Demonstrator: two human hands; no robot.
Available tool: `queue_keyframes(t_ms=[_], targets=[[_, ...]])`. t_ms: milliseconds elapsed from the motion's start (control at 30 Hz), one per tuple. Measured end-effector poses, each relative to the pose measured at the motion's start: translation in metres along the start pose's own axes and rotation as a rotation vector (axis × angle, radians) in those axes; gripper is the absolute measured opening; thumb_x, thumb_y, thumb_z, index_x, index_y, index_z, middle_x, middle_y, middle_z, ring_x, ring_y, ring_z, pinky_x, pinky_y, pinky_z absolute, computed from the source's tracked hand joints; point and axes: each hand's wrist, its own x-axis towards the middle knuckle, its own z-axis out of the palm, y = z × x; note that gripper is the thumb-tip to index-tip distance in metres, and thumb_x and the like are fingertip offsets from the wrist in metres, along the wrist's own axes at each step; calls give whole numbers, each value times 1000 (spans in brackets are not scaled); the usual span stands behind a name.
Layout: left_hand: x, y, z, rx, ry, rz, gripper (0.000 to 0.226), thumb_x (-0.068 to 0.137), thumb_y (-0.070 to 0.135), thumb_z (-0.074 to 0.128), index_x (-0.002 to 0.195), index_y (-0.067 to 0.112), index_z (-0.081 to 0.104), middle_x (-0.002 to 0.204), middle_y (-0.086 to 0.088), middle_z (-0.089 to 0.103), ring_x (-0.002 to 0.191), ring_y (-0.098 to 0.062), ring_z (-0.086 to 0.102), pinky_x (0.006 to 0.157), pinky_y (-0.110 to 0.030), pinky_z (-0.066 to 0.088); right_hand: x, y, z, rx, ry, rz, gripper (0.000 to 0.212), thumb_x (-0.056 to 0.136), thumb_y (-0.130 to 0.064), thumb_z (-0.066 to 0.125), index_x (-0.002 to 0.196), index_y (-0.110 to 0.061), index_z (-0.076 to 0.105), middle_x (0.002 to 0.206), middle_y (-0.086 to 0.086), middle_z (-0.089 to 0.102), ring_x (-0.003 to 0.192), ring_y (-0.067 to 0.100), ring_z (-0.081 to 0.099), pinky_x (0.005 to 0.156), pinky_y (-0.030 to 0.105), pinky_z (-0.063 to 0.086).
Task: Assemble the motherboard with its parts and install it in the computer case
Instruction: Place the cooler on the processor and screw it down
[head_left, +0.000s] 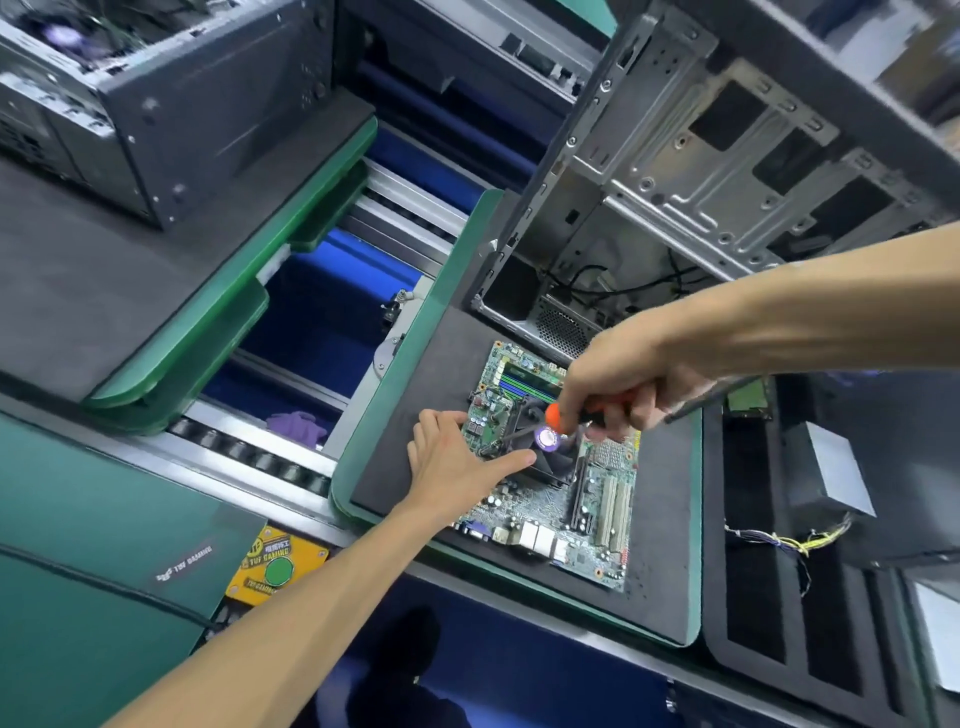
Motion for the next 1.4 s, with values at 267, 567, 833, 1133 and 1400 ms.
queue_keyframes(t_ms=[267,567,833,1133,1400], targets=[[2,-2,1,-14,29,-2,102,59,83,70,132,20,41,117,8,29,123,-15,30,104,-30,23,-4,17,13,-1748,592,-632,23,98,-30,47,88,-15,62,61,1,44,53,28,47,53,33,44],[4,-7,7,-14,30,31,111,48,91,58,131,20,40,115,10,27,110,-7,24,100,-28,23,14,3,9,163,63,90,32,101,-22,47,77,-6,61,49,-2,44,29,7,31,28,11,17],[1,0,1,-13,1,19,106,57,85,68,134,18,39,115,10,26,120,-12,28,102,-29,24,3,-2,-6,227,-109,127,19,97,-17,60,82,-5,59,59,2,47,33,6,36,25,13,24],[4,-3,2,-24,10,0,108,52,88,68,132,20,40,114,10,27,109,-6,22,99,-28,21,-2,16,10,-1657,620,-547,32,102,-37,43,91,-15,63,73,4,62,61,33,50,60,35,50],[4,-8,7,-10,36,33,111,50,92,61,131,19,40,113,11,26,107,-6,23,97,-27,20,19,16,9,68,89,72,35,101,-26,49,76,-6,63,48,-3,43,30,8,32,30,12,20]])
